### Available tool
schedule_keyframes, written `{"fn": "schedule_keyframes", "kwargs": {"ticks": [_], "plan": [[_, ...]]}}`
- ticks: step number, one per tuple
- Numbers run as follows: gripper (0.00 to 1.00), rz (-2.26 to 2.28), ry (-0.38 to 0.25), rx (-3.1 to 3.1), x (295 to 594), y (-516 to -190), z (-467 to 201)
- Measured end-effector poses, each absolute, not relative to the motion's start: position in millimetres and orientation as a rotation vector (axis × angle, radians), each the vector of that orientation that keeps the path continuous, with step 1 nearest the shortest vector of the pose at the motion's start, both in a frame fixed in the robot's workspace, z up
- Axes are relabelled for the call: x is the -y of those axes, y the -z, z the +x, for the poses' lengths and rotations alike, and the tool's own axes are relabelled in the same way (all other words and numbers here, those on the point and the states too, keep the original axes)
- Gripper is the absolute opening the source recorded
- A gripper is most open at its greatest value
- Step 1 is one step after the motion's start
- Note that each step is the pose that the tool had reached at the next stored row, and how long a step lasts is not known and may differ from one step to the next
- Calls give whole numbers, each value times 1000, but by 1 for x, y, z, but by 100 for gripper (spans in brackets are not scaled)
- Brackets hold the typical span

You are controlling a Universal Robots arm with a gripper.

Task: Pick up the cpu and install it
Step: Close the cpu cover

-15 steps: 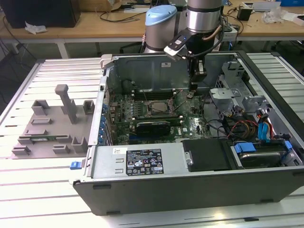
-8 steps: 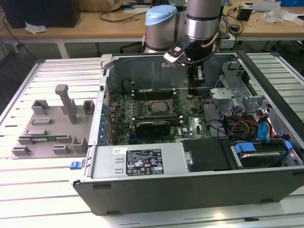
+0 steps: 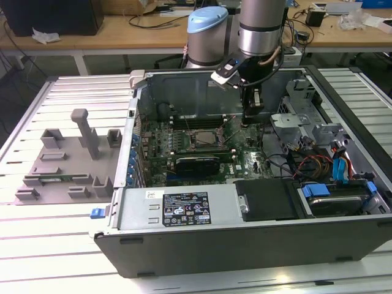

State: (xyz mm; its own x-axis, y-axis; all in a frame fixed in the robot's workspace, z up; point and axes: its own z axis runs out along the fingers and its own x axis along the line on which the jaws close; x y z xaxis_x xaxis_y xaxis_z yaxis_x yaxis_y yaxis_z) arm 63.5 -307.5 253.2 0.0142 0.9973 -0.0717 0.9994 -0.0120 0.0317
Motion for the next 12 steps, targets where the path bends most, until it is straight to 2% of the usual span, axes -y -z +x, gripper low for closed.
{"fn": "schedule_keyframes", "kwargs": {"ticks": [8, 12], "plan": [[11, 2191, 62, -2164, 307, -253, 63], [11, 2203, 37, -2175, 307, -251, 63]]}}
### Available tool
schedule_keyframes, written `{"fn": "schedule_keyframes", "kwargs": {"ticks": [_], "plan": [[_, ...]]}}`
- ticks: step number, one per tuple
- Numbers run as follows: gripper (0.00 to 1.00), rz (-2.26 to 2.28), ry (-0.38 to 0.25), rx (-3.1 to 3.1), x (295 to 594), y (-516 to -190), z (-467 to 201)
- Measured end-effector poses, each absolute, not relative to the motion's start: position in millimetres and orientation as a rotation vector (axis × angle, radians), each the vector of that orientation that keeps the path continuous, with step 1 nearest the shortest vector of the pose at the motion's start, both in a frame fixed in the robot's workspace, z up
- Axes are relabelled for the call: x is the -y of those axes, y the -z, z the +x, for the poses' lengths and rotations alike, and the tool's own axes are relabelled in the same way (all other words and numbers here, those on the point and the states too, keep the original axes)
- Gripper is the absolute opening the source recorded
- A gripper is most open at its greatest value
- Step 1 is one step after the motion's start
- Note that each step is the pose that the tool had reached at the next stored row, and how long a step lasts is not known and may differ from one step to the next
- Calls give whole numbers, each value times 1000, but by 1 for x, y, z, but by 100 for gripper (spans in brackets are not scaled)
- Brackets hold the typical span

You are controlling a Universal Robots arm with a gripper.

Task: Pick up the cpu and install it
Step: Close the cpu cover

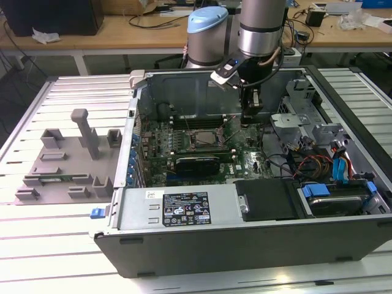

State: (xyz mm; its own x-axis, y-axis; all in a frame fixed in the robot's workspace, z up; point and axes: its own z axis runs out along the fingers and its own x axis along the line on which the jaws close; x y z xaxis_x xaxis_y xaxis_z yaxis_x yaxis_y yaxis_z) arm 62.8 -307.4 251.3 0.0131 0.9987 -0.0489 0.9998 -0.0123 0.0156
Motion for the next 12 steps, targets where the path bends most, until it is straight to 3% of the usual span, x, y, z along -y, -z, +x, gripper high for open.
{"fn": "schedule_keyframes", "kwargs": {"ticks": [12], "plan": [[11, 2205, 33, -2177, 307, -249, 58]]}}
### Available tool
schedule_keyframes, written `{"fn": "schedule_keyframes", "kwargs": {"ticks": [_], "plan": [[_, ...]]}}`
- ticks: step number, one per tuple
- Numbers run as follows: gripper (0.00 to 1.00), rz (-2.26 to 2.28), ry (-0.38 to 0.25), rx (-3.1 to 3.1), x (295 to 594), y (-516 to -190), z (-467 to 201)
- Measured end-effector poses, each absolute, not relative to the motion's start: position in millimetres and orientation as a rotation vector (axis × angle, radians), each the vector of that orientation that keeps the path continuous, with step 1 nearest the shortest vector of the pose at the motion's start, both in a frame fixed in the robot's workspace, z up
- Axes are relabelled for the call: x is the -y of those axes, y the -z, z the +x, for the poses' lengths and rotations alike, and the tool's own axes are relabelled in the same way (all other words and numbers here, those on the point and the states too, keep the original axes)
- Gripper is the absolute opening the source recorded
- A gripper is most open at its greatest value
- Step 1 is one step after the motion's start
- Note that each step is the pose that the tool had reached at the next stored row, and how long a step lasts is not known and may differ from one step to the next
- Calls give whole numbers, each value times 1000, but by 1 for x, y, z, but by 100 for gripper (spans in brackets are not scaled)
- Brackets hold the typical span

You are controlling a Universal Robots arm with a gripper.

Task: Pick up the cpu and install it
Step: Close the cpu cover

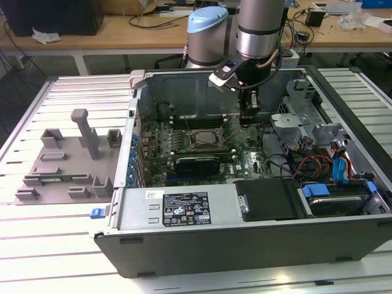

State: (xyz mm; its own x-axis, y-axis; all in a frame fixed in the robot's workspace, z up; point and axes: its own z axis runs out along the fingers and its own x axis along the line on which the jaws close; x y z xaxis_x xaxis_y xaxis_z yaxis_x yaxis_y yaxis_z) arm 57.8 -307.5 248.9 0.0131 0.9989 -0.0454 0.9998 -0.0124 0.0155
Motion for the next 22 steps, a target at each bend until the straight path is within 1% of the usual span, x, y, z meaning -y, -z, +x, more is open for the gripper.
{"fn": "schedule_keyframes", "kwargs": {"ticks": [22], "plan": [[11, 2195, 7, -2164, 307, -249, -2]]}}
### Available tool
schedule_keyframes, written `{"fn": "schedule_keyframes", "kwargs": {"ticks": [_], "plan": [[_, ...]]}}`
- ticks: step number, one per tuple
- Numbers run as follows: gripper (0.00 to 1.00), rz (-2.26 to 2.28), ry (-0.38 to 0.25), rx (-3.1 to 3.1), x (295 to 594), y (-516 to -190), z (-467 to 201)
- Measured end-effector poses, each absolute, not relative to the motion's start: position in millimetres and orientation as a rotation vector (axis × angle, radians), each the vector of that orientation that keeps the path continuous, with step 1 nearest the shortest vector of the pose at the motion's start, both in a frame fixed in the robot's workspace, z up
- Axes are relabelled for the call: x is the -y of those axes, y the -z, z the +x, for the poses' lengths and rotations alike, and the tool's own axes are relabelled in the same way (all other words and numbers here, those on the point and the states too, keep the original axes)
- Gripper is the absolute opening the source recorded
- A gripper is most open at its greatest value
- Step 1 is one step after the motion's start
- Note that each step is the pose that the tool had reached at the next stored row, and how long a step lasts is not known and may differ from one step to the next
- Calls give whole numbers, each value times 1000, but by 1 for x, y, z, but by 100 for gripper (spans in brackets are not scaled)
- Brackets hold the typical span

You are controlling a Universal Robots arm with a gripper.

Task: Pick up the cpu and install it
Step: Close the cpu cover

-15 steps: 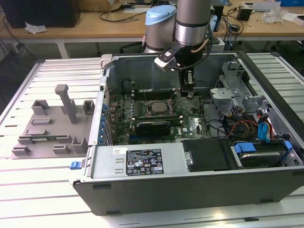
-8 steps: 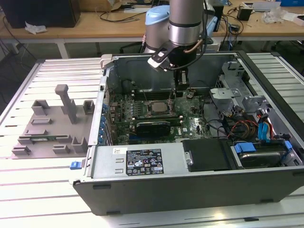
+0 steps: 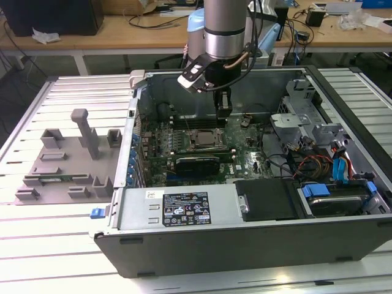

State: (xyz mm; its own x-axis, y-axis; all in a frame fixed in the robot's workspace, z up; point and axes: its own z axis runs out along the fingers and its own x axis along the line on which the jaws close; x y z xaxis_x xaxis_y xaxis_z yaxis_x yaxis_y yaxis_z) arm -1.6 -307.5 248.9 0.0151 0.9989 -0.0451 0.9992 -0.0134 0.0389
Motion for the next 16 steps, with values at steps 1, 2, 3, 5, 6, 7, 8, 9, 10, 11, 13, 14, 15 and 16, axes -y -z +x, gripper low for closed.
{"fn": "schedule_keyframes", "kwargs": {"ticks": [1, 2, 3, 5, 6, 7, 8, 9, 10, 11, 13, 14, 15, 16], "plan": [[11, 2195, 7, -2164, 307, -249, -2], [11, 2195, 7, -2164, 307, -249, -2], [11, 2197, 12, -2166, 307, -249, -2], [11, 2208, 38, -2178, 308, -249, -2], [11, 2208, 39, -2178, 308, -249, -2], [11, 2208, 39, -2178, 307, -249, -2], [11, 2209, 40, -2179, 307, -249, -2], [11, 2209, 40, -2179, 307, -249, -2], [11, 2209, 41, -2179, 307, -249, -2], [11, 2209, 41, -2180, 307, -248, -2], [11, 2209, 41, -2180, 307, -248, -4], [11, 2209, 41, -2179, 307, -247, -8], [11, 2209, 41, -2179, 307, -247, -9], [11, 2209, 41, -2179, 307, -246, -11]]}}
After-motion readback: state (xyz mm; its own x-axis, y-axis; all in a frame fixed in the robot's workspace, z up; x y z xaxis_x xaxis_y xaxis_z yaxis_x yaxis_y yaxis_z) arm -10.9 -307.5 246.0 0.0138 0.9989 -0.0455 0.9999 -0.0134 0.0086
